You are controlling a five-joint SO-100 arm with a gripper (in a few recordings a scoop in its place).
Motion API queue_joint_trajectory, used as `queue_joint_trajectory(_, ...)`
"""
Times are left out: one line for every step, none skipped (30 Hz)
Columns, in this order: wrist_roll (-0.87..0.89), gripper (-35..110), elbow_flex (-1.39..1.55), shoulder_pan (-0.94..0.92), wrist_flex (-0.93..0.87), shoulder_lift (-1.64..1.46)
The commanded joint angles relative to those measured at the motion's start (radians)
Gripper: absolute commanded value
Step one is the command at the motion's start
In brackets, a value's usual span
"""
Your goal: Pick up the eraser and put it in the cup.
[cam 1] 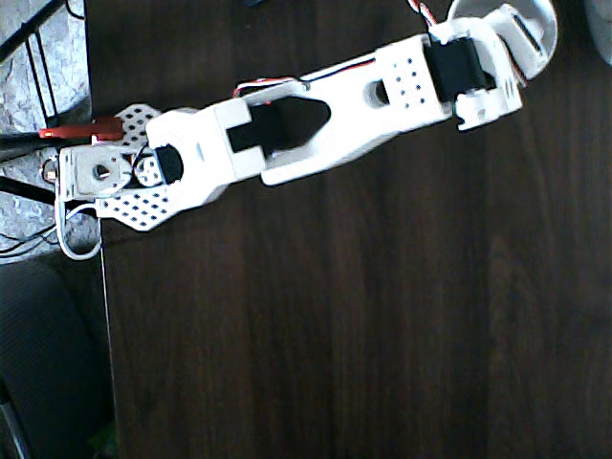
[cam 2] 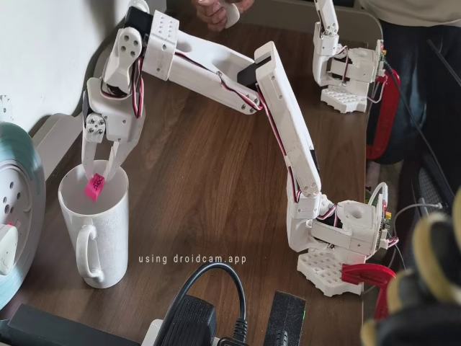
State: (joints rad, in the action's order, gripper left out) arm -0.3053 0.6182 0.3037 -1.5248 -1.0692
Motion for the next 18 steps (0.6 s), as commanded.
queue_joint_trajectory(-0.018, 29, -0.040, -0.002, 0.026, -0.044)
queue_joint_trajectory(-0.020, 28, -0.040, -0.005, 0.023, -0.054)
queue_joint_trajectory(-0.021, 27, -0.041, -0.009, 0.020, -0.067)
queue_joint_trajectory(-0.025, 23, -0.041, -0.012, 0.018, -0.083)
queue_joint_trajectory(-0.025, 16, -0.041, -0.017, 0.012, -0.106)
queue_joint_trajectory(-0.025, 8, -0.041, -0.026, -0.011, -0.137)
queue_joint_trajectory(-0.023, 4, -0.041, -0.035, -0.038, -0.164)
queue_joint_trajectory(-0.026, 0, -0.040, -0.046, -0.084, -0.199)
queue_joint_trajectory(-0.028, 0, -0.038, -0.055, -0.120, -0.227)
queue_joint_trajectory(-0.034, 0, -0.037, -0.069, -0.155, -0.261)
queue_joint_trajectory(-0.040, 0, -0.032, -0.080, -0.161, -0.293)
queue_joint_trajectory(-0.061, 0, -0.031, -0.092, -0.161, -0.334)
queue_joint_trajectory(-0.091, 0, -0.031, -0.103, -0.161, -0.371)
queue_joint_trajectory(-0.140, 0, -0.029, -0.115, -0.161, -0.414)
queue_joint_trajectory(-0.184, 0, -0.029, -0.137, -0.161, -0.454)
queue_joint_trajectory(-0.232, 0, -0.021, -0.158, -0.161, -0.477)
queue_joint_trajectory(-0.328, 0, 0.037, -0.184, -0.163, -0.518)
queue_joint_trajectory(-0.390, 0, 0.104, -0.195, -0.163, -0.555)
